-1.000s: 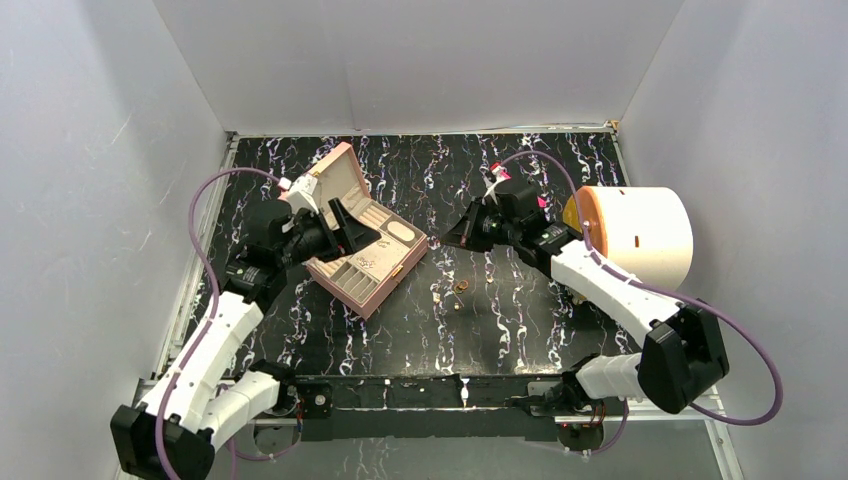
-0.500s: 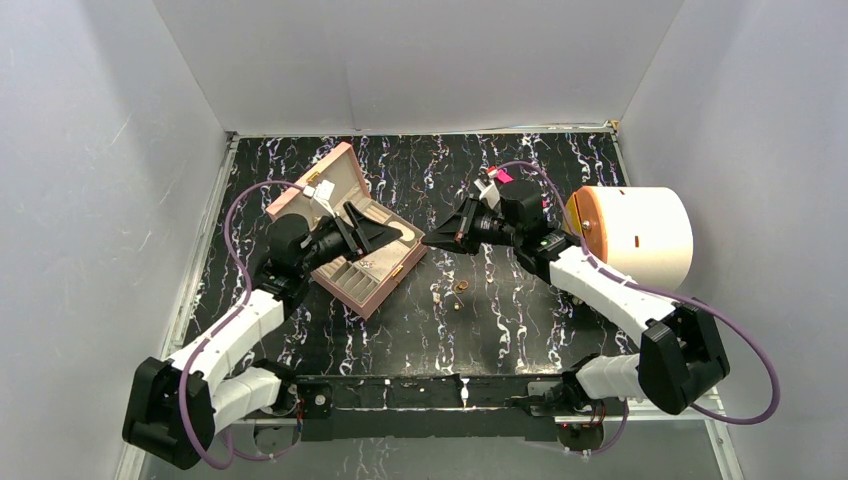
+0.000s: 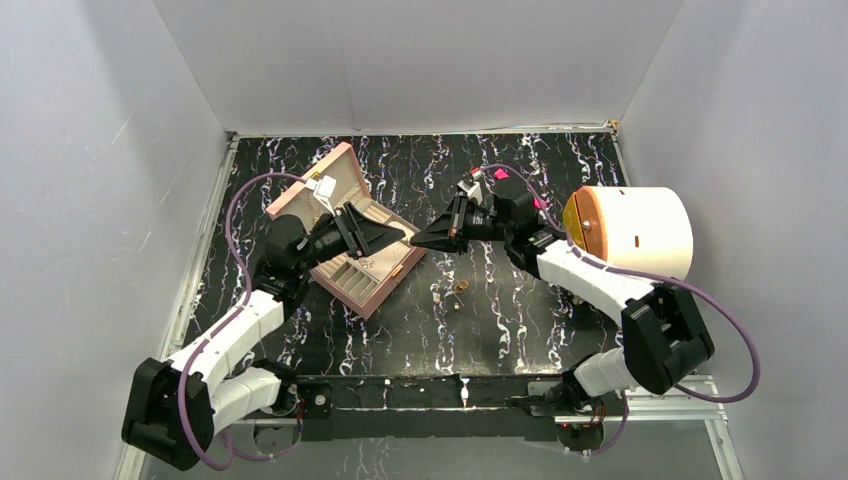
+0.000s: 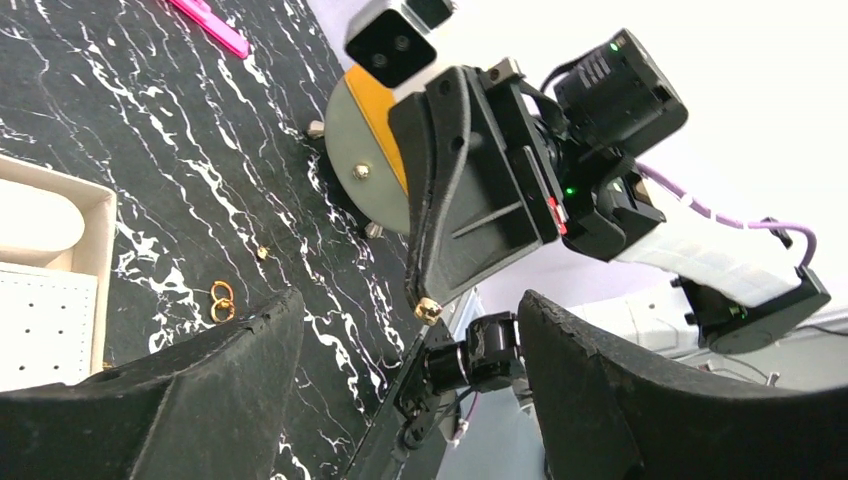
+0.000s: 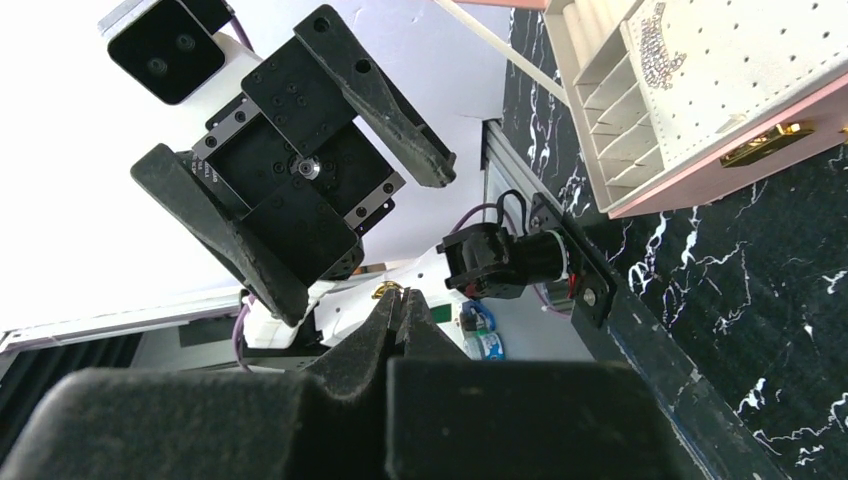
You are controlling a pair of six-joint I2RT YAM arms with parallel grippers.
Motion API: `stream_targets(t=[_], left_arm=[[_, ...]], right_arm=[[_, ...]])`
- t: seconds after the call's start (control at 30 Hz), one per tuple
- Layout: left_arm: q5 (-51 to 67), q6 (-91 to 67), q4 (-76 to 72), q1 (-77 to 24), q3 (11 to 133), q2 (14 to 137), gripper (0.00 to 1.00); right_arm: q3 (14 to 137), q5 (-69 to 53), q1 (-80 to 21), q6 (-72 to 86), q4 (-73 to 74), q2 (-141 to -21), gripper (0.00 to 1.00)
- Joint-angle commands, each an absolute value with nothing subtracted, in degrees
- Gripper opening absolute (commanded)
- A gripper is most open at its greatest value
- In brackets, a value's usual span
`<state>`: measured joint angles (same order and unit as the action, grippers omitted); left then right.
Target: Organize the mixed jewelry
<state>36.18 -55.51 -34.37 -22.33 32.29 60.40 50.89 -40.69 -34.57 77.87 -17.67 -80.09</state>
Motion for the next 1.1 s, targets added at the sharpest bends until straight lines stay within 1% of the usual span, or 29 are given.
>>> stream_targets(t=[0.0,0.2,0.7,0.83,0.93,1.07], left_arm=[[40.92,-55.12,-39.56,-22.54,33.91,60.32,0.73],[42.26,-57.66,-42.25,-22.52,33.98,62.33,0.59],[41.62,-61.0,-44.09,-22.6,32.48,62.32,0.45],[41.56,-60.8,-44.36,-22.57,32.56,62.47,0.39],[41.75,-60.65,-44.55,-22.64,32.52,62.7,0.32],[42.59,-60.73,-44.56,-22.56,32.56,63.4,0.3]], right_arm=[[54.13,-45.38,-34.43,81.25,-24.77,-80.91,0.0],[53.6,-47.78,-34.4,85.47,-30.61,-82.84,0.0],[55.0,-48.14,-34.45,86.43,-33.13,-85.55,0.0],[55.0,-48.21,-34.45,86.46,-33.13,-86.07,0.0],[55.06,-48.25,-34.44,86.53,-33.09,-86.54,0.0],[54.96,-48.34,-34.44,86.73,-33.36,-87.08,0.0]])
